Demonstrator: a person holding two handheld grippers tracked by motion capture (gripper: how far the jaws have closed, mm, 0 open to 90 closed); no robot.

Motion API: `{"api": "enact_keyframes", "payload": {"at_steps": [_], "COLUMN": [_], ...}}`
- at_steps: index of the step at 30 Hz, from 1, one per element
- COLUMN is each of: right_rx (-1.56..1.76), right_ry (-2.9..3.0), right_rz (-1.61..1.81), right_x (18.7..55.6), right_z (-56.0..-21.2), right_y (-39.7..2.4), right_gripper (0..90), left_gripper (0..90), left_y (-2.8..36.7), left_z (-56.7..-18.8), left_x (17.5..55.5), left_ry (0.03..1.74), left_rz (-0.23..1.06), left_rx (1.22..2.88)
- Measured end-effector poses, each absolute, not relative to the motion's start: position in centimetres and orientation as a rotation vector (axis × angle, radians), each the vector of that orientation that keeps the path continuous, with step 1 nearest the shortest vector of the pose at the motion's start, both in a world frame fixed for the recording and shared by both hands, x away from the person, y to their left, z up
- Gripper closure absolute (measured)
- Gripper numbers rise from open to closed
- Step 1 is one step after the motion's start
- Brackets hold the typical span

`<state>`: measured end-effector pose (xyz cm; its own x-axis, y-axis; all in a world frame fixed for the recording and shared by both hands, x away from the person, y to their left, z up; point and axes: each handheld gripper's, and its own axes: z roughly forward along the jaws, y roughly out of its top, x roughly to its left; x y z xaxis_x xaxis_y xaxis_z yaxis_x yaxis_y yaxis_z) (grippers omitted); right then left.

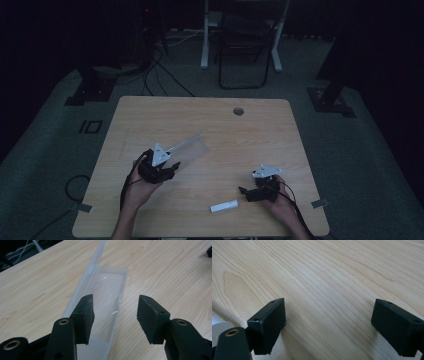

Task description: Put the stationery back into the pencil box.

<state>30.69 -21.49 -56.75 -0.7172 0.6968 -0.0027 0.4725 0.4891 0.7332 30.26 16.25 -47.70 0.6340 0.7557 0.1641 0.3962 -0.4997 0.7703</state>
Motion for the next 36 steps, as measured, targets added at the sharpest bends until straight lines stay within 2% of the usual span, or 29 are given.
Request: {"api": "enact_keyframes", "payload": {"at_steps": [36], "right_rx": [0.986], "right_ry": [2.439], "right_rz": [1.064], "right_x": [30.7], "right_z": [-56.8], "right_y": [-21.5], "right_gripper": [12.3], "left_gripper": [45.3], "left_y": [11.0], "left_z": [-49.2], "left_x": [28.1], "left_ry": [0.740], "left_rz": [0.500], "left_rx": [2.194]}}
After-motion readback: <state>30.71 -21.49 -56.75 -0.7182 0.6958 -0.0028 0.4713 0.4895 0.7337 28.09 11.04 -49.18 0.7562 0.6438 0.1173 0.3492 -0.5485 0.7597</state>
